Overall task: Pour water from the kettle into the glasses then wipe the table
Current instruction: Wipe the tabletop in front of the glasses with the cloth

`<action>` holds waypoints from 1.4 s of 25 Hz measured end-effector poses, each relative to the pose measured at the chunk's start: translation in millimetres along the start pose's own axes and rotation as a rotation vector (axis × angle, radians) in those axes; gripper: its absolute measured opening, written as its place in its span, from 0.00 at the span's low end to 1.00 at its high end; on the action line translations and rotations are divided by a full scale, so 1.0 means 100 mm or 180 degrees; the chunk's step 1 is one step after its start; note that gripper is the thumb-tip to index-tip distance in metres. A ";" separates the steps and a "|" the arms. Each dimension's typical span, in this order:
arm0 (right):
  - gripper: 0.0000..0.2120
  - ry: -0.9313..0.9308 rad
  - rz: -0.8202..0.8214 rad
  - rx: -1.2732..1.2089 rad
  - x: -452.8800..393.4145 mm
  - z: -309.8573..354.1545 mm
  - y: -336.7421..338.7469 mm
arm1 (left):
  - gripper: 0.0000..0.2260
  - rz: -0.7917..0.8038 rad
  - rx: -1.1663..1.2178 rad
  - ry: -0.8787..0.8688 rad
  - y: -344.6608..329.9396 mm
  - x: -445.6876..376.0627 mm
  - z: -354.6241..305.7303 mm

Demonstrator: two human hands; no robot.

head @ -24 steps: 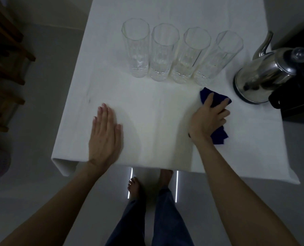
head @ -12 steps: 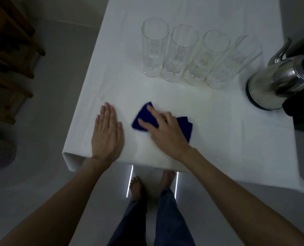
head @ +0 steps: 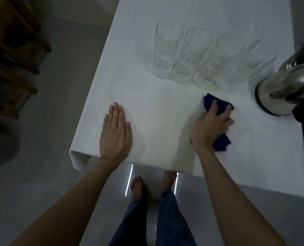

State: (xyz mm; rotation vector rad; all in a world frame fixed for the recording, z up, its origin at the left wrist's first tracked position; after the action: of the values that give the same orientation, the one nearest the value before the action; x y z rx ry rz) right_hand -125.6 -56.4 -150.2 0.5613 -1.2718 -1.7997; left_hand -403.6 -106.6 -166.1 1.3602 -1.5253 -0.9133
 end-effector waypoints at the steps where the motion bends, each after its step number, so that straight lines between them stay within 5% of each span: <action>1: 0.22 0.0030 0.0110 0.0000 0.04 0.25 -0.12 | 0.25 0.0006 0.0000 -0.0007 0.00 0.00 0.00; 5: 0.21 0.1752 0.0447 0.0015 0.51 1.20 -0.46 | 0.24 0.0024 0.0018 -0.0005 0.02 0.01 0.01; 8: 0.19 0.3489 0.0813 0.0393 0.81 1.05 -0.48 | 0.24 0.0030 0.0041 -0.0052 0.04 0.04 0.04; 10: 0.17 0.4092 0.1041 0.0475 0.79 0.69 -0.29 | 0.24 -0.0009 0.0034 0.0020 0.07 0.07 0.14; 12: 0.17 0.3656 0.0782 0.0305 0.55 0.40 -0.08 | 0.24 -0.0074 0.0047 0.0177 0.12 0.09 0.29; 15: 0.19 0.1890 0.0306 0.0025 0.17 0.38 -0.10 | 0.25 -0.0082 0.0002 0.0258 0.14 0.11 0.40; 17: 0.17 0.1518 0.0215 0.0036 0.16 0.73 -0.27 | 0.25 -0.0117 0.0022 0.0277 0.13 0.12 0.40; 20: 0.18 0.1806 0.0355 0.0001 0.37 1.38 -0.54 | 0.24 -0.0128 0.0013 0.0284 0.11 0.12 0.41; 23: 0.20 0.2962 0.0529 0.0174 0.78 1.74 -0.73 | 0.24 -0.0125 0.0059 0.0268 0.11 0.13 0.45; 26: 0.17 0.4070 0.0864 0.0335 1.10 1.50 -0.69 | 0.24 -0.0164 0.0033 0.0183 0.13 0.14 0.46; 30: 0.12 0.4657 0.1479 0.0375 1.10 0.62 -0.28 | 0.24 -0.0132 0.0050 0.0142 0.12 0.14 0.47; 32: 0.13 0.4321 0.1177 0.0339 0.81 0.31 -0.05 | 0.25 -0.0104 0.0025 0.0178 0.13 0.13 0.47; 35: 0.17 0.2708 0.0356 0.0167 0.26 0.26 -0.01 | 0.25 -0.0052 0.0020 0.0239 0.12 0.13 0.46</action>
State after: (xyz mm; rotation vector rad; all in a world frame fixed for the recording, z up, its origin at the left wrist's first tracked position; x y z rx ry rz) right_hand -159.6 -63.7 -138.6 1.1085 -0.7307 -1.2044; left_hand -451.2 -119.1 -169.6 1.3982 -1.4634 -0.8586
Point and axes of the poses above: each hand's wrist, its own x-axis away from the middle knuckle, its own y-axis out of the back of the hand, z = x × y, the point moved 5 cm from there along -x, towards the middle knuckle, and after that the axes turned 14 degrees about z, right-handed, at the moved point
